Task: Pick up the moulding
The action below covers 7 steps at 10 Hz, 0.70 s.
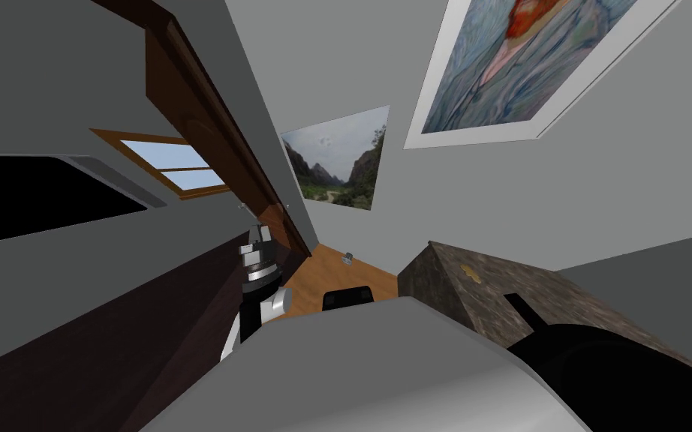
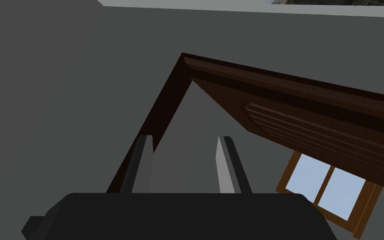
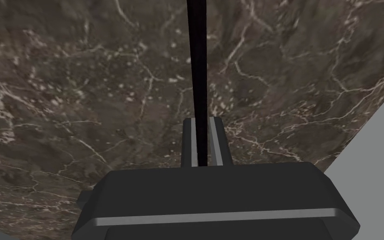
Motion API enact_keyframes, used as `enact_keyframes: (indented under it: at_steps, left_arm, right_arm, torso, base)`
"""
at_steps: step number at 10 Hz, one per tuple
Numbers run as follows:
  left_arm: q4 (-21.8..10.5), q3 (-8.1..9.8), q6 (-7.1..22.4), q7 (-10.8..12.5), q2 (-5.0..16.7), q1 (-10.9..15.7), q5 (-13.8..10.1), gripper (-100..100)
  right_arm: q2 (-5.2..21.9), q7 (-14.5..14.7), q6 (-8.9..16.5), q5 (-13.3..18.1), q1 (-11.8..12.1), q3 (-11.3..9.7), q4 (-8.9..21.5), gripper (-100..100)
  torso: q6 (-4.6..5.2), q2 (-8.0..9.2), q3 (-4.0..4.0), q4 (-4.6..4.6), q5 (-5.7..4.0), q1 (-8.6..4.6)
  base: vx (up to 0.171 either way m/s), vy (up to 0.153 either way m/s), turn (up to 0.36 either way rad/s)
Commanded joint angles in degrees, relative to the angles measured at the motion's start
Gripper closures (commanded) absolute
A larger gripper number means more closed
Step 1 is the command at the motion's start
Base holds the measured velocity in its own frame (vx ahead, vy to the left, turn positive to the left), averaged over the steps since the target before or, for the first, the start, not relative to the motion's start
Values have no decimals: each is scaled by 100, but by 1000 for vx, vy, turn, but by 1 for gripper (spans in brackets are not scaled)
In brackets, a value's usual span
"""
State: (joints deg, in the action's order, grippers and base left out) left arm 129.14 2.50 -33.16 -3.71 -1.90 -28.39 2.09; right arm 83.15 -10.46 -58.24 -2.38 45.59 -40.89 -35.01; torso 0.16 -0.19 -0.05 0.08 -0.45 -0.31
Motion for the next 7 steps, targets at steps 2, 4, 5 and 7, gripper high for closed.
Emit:
enact_keyframes:
  at_steps: [2, 4, 5, 7]
  left_arm:
    - [0, 2, 0, 0, 0, -3, 0, 0]
    - [0, 0, 0, 0, 0, 0, 0, 0]
    - [0, 0, 0, 0, 0, 0, 0, 0]
    - [0, 1, 0, 0, 0, -2, 0, 0]
  right_arm:
    - [-45, -112, -134, 441, -122, 464, -96, 100]
    - [-45, -112, -134, 724, -122, 670, -96, 100]
    - [-45, -112, -134, 887, -122, 670, -96, 100]
    - [-112, -247, -296, 1157, -286, 1162, -127, 100]
  torso:
    - [23, -7, -3, -1, -9, -6]
    - [-2, -6, -2, 3, -19, -8]
    - [4, 3, 3, 3, -19, -9]
    - [23, 5, 5, 4, -23, -14]
  base:
    - [75, -24, -314]
    - [23, 1, 47]
    - [-2, 0, 24]
    - [68, -21, -296]
